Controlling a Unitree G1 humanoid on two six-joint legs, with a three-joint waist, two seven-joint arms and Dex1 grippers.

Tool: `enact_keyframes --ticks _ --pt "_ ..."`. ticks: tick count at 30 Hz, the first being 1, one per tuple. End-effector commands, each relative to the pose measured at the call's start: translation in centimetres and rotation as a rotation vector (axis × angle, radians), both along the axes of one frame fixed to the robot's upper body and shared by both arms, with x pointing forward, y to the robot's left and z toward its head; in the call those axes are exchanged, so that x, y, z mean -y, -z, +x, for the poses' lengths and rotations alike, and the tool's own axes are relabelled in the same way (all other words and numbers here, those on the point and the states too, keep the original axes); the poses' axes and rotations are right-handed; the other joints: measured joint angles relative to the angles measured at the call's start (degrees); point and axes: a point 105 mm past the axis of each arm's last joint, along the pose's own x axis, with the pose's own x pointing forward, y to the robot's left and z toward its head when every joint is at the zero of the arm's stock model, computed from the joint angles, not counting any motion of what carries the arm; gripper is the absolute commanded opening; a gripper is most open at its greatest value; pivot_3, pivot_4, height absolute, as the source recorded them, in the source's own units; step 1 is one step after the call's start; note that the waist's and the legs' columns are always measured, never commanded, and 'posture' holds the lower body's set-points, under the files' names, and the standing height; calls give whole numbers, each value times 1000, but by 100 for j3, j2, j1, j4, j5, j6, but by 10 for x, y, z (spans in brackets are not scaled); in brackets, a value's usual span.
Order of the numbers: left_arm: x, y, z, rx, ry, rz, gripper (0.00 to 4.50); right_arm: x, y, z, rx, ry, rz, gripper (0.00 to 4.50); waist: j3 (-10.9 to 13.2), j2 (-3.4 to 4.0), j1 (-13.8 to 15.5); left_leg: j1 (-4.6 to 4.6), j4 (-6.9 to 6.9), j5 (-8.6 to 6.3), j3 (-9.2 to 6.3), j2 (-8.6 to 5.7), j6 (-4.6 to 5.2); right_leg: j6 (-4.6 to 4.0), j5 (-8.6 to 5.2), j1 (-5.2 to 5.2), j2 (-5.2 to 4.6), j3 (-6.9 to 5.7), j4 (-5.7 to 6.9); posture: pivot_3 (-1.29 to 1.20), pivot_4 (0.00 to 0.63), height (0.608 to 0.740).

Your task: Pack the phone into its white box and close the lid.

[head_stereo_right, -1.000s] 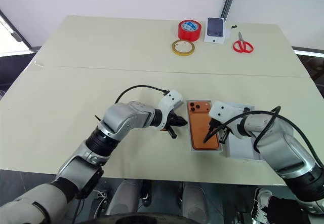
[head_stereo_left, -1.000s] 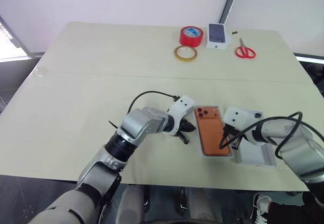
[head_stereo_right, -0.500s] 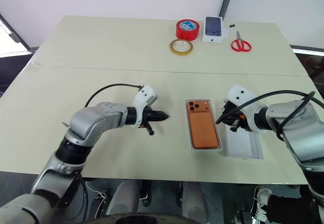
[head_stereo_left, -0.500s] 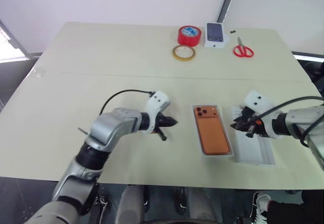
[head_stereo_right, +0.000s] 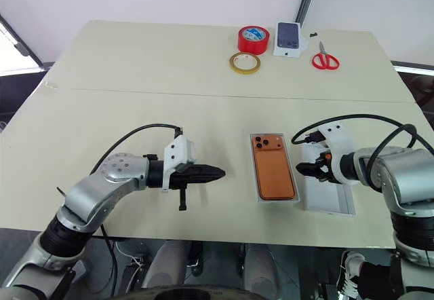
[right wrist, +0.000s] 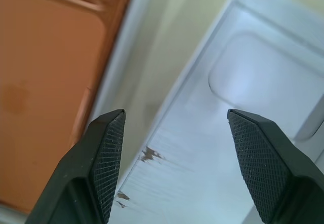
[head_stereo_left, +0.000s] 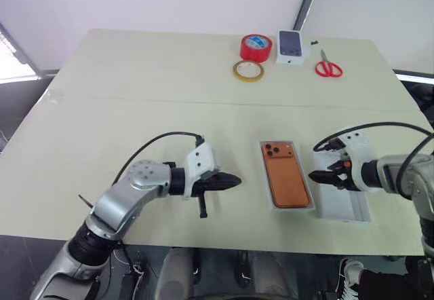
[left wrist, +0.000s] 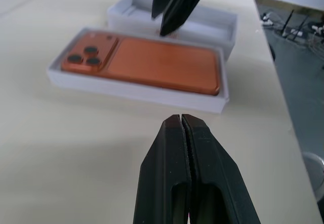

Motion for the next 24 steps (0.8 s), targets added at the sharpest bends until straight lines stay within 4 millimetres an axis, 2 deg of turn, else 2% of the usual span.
enact_keyframes --ticks 1,2,3,4,9,12,16,20,24 --pt "2 -17 -3 60 28 -58 49 4 0 0 20 45 7 3362 0 0 -2 0 1 0 0 1 0 0 0 1 3 0 1 0 150 740" --pt "3 -17 -4 63 29 -58 49 3 3 -1 14 49 2 3362 -1 1 -2 1 3 0 -1 2 0 0 0 2 5 0 1 0 150 740" --pt "3 -16 -4 65 30 -57 49 3 5 -2 10 49 -1 2844 -1 1 -2 1 3 0 -1 3 0 1 0 2 6 0 1 0 150 740" --pt "3 -16 -4 66 30 -57 49 2 7 -4 8 48 -2 2605 -1 1 -1 1 3 0 -1 4 1 2 0 3 8 0 1 0 150 740" --pt "1 -14 -3 62 22 -54 49 -1 3 -1 33 59 11 48 -2 0 -1 3 8 1 -3 3 1 3 0 9 9 0 1 0 150 740" --pt "-3 -15 -1 65 -1 -65 49 -3 -9 7 81 75 44 10 -1 1 -8 3 9 0 -2 4 2 3 0 9 10 0 1 0 150 740" --pt "-21 -16 13 85 -109 -71 49 -18 -55 34 235 70 211 10 -1 6 -148 3 9 1 -2 6 2 4 1 4 16 2 11 0 150 740" --pt "-53 -18 38 105 -300 -56 49 -59 -99 43 304 -90 475 10 0 7 -165 4 6 1 -6 11 2 5 2 2 37 2 14 0 150 740" --pt "-81 -22 56 141 -437 -42 49 -114 -122 32 288 -276 717 10 -1 8 -163 5 2 1 -9 21 2 6 2 1 48 2 19 0 150 740"
